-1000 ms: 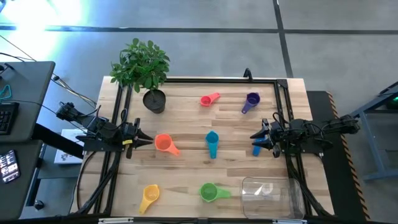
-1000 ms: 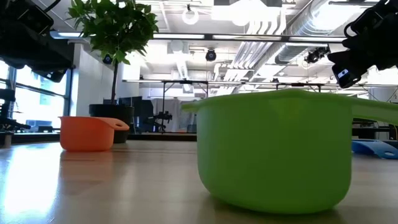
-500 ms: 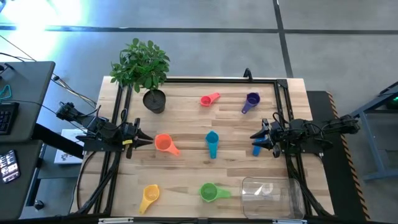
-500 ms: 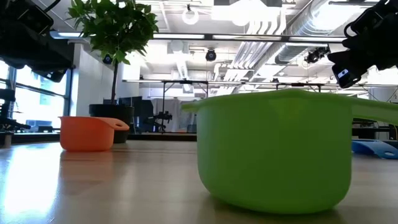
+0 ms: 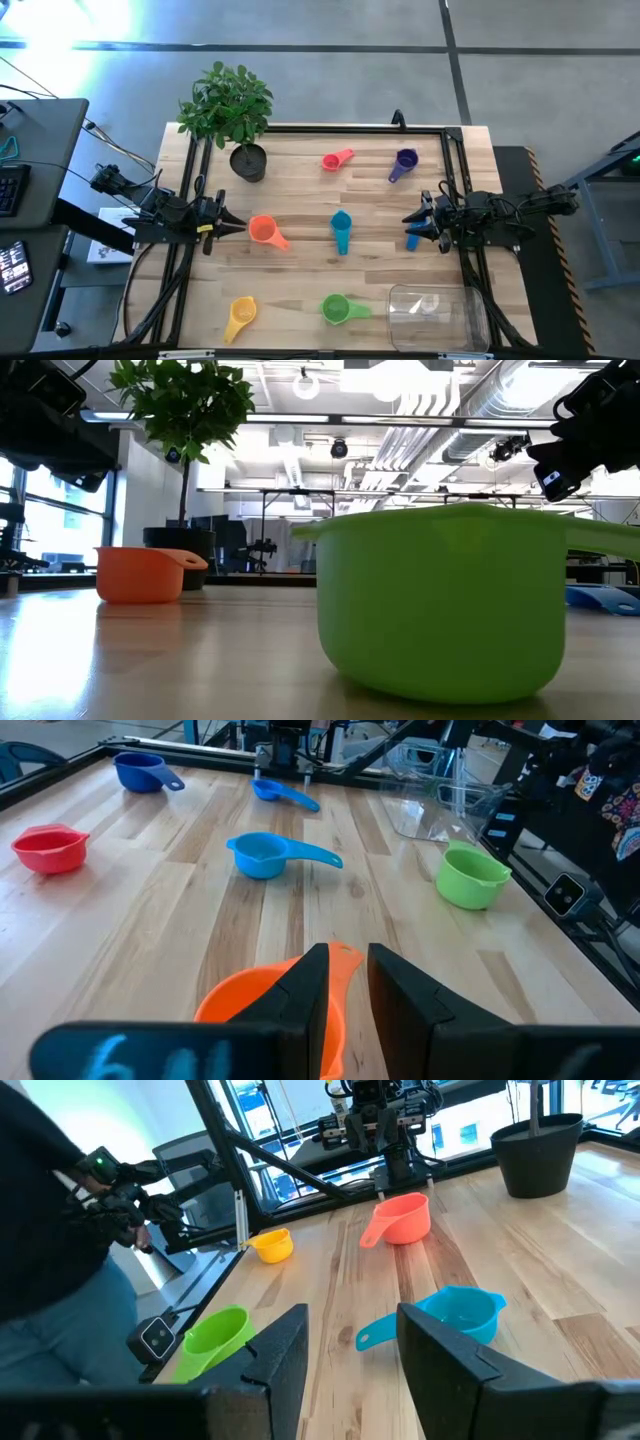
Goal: Nest measuring cups in basket
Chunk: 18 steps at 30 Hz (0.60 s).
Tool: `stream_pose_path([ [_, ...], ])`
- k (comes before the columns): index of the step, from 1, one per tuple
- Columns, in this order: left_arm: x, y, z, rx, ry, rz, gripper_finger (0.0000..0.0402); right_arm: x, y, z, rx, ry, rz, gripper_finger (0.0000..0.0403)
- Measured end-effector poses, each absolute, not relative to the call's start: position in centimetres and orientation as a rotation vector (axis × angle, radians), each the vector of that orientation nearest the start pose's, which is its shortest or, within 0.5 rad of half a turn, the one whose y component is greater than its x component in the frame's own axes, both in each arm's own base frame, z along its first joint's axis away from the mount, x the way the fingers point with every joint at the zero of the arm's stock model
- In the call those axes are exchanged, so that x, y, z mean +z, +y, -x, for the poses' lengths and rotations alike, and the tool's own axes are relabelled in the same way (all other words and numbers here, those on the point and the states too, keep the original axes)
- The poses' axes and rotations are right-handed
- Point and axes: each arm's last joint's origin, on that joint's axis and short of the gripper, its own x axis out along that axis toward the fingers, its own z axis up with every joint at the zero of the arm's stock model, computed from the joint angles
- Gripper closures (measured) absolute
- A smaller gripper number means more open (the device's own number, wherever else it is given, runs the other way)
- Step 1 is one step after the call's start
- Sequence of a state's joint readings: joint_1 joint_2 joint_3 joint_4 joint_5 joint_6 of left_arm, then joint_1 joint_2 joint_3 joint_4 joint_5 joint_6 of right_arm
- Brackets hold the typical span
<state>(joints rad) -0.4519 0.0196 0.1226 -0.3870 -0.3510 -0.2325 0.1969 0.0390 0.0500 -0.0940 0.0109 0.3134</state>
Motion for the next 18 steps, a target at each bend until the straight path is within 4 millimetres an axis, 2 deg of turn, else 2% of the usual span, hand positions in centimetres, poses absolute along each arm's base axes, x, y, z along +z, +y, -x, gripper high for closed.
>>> stream_pose_path([
  [18, 16.8, -2.74, -8.09, -0.044, 0.258, 0.122, 0.0339, 16.85, 1.86, -9.51, 0.172, 0.111, -0.304, 0.0258],
])
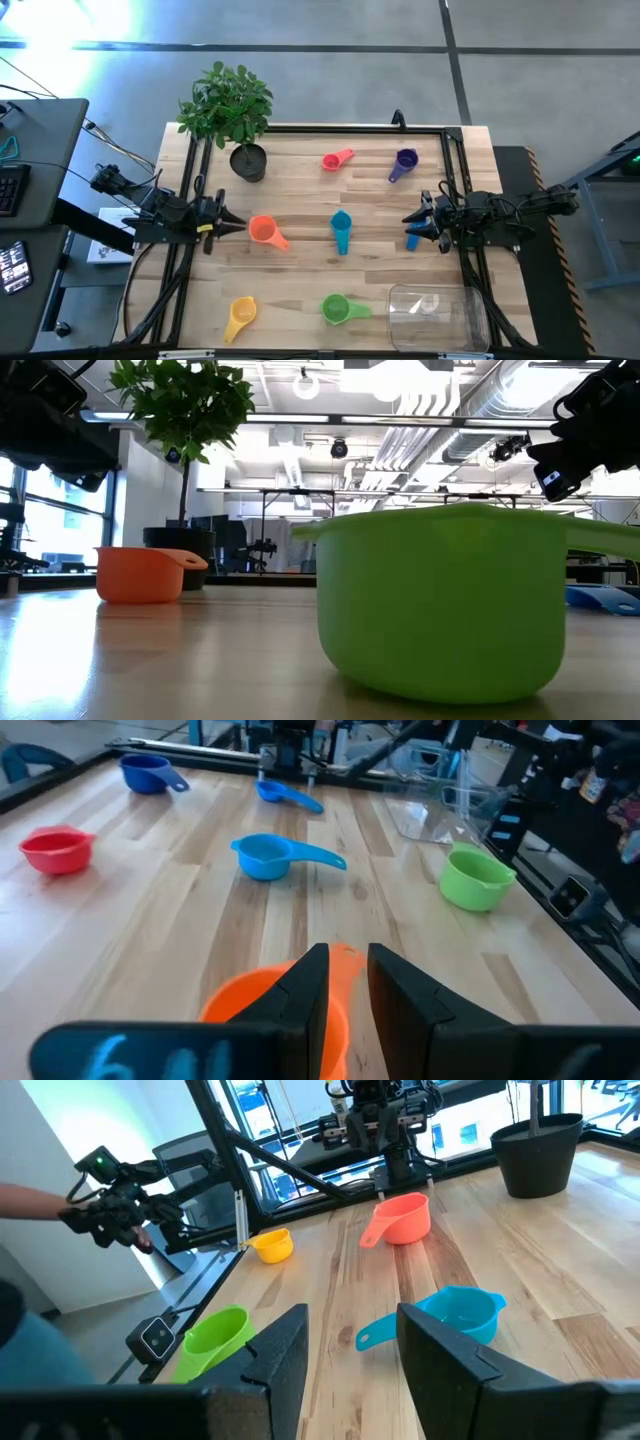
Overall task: Nest measuring cups in basket
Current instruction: Stack the green measuring cup on the orange measuring cup
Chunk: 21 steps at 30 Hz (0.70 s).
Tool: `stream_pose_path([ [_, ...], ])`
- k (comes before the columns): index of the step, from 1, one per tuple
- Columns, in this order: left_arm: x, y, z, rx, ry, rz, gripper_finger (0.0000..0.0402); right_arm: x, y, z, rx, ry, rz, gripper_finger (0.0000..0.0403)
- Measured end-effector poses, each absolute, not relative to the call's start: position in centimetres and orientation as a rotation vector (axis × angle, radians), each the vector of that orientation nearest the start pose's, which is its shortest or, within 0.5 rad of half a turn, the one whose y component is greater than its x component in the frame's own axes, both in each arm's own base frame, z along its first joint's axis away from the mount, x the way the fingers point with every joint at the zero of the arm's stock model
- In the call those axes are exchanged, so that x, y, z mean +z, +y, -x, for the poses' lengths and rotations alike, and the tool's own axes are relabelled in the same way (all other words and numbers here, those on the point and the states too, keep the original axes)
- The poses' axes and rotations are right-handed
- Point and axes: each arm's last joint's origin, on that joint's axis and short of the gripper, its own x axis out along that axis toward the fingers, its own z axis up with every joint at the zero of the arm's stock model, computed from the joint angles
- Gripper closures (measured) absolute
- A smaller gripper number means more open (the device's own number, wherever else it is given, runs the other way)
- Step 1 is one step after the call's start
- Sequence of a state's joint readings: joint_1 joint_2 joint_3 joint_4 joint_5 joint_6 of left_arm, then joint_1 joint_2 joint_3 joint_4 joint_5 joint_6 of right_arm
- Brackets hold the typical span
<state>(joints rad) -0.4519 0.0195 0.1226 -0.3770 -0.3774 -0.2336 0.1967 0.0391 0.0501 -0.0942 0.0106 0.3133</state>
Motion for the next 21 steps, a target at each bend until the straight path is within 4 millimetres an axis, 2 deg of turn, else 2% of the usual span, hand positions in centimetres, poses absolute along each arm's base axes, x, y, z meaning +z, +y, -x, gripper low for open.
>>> stream_pose_path([
  [21, 17.24, -2.71, -8.19, -0.024, 0.21, 0.141, 0.0339, 16.89, 1.86, -9.52, 0.171, 0.105, -0.332, 0.0258],
])
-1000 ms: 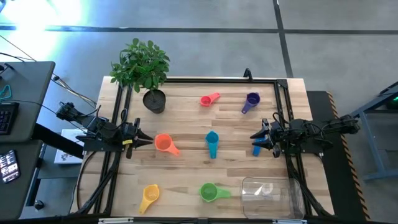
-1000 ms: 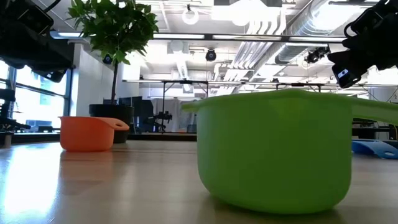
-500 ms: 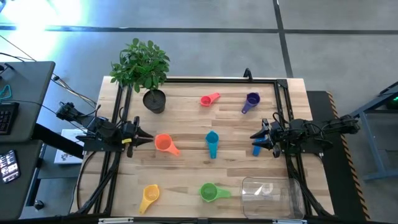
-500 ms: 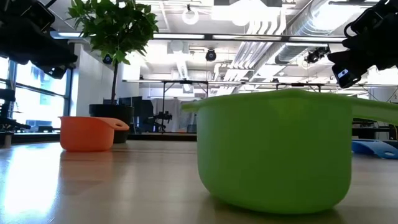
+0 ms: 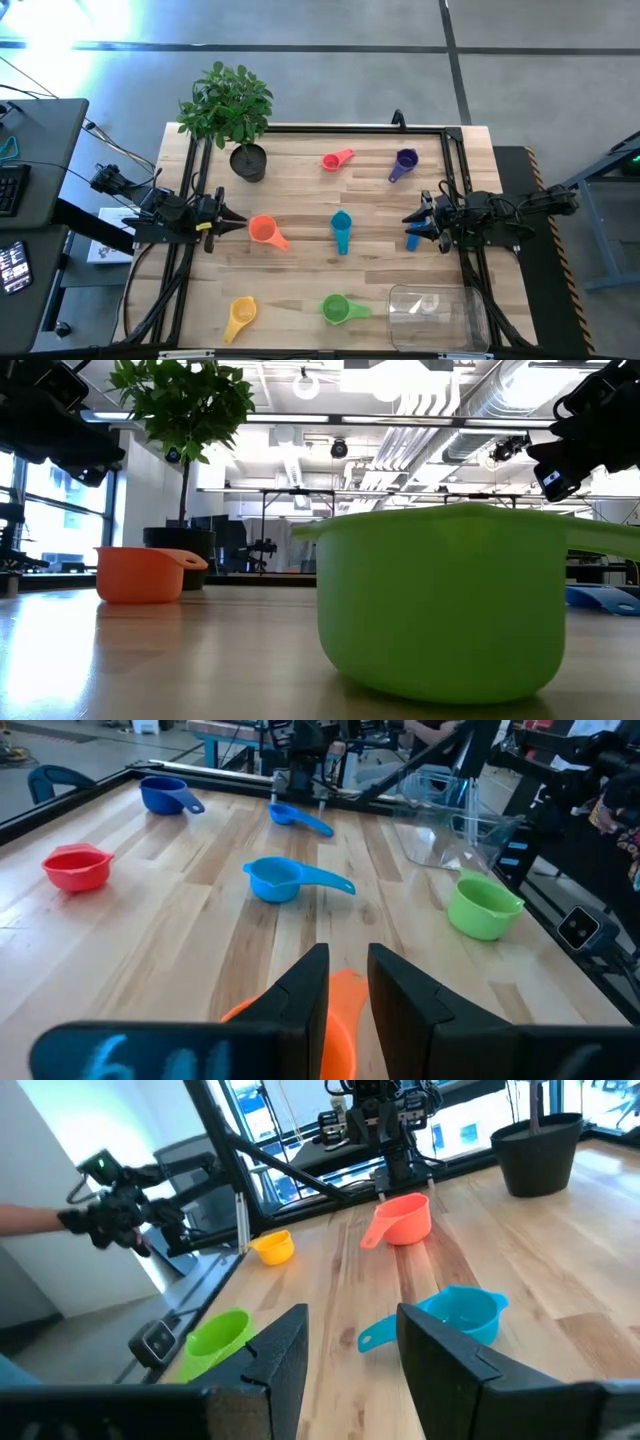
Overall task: Nest measuring cups in basket
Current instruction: Stack the green measuring cup on the orange measuring cup
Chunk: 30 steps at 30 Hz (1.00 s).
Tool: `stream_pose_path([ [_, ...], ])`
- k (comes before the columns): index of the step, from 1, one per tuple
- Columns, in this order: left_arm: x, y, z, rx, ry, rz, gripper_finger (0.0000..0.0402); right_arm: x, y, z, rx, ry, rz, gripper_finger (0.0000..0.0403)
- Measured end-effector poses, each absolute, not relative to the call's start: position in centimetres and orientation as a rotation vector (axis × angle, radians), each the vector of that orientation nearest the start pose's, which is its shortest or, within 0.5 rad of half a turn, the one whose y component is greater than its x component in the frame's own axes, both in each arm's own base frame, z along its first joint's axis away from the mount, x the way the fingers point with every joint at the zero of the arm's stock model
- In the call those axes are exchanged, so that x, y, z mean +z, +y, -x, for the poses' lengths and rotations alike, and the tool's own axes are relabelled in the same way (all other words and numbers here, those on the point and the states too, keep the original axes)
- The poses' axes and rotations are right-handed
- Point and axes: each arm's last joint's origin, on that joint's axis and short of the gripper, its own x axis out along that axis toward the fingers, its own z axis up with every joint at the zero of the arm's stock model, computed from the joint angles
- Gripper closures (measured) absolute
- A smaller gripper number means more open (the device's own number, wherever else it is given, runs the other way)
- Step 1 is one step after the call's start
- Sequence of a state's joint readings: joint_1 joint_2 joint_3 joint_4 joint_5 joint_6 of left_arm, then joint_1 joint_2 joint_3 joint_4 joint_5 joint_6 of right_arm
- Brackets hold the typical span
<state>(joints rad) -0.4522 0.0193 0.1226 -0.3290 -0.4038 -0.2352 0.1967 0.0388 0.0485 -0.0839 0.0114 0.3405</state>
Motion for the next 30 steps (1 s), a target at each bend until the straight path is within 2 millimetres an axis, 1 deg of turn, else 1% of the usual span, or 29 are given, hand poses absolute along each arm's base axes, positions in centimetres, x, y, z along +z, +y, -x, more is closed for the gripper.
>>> stream_pose_path([
  [4, 17.6, -2.7, -8.3, -0.02, 0.178, 0.221, 0.0339, 17.5, 1.7, -9.6, 0.135, 0.038, -0.434, 0.0258],
  [7, 17.8, -2.8, -8.3, -0.018, 0.157, 0.287, 0.0339, 18.2, 1.6, -9.6, 0.095, -0.047, -0.513, 0.0258],
  [9, 17.9, -2.8, -8.3, -0.017, 0.151, 0.296, 0.0339, 18.9, 1.4, -9.5, 0.069, -0.124, -0.548, 0.0258],
  [11, 17.9, -2.7, -8.3, -0.017, 0.15, 0.28, 0.0339, 19.6, 1.3, -9.4, 0.054, -0.203, -0.554, 0.0258],
  [14, 17.9, -2.7, -8.3, -0.013, 0.149, 0.263, 0.0339, 20.6, 1.1, -9.1, 0.028, -0.32, -0.515, 0.0258],
  [16, 17.9, -2.7, -8.3, 0.007, 0.145, 0.268, 0.0339, 21.3, 1.0, -8.9, 0.001, -0.398, -0.499, 0.0258],
  [19, 17.9, -2.6, -8.3, 0.038, 0.139, 0.296, 0.0339, 22.2, 0.7, -8.4, -0.033, -0.507, -0.525, 0.0258],
  [26, 18.1, -2.5, -8.3, 0.085, 0.101, 0.398, 0.0339, 24.0, 0.4, -7.2, -0.002, -0.73, -0.554, 0.0258],
  [30, 18.4, -2.5, -8.4, 0.08, 0.075, 0.413, 0.0339, 24.7, 0.3, -6.7, 0.012, -0.794, -0.568, 0.0258],
])
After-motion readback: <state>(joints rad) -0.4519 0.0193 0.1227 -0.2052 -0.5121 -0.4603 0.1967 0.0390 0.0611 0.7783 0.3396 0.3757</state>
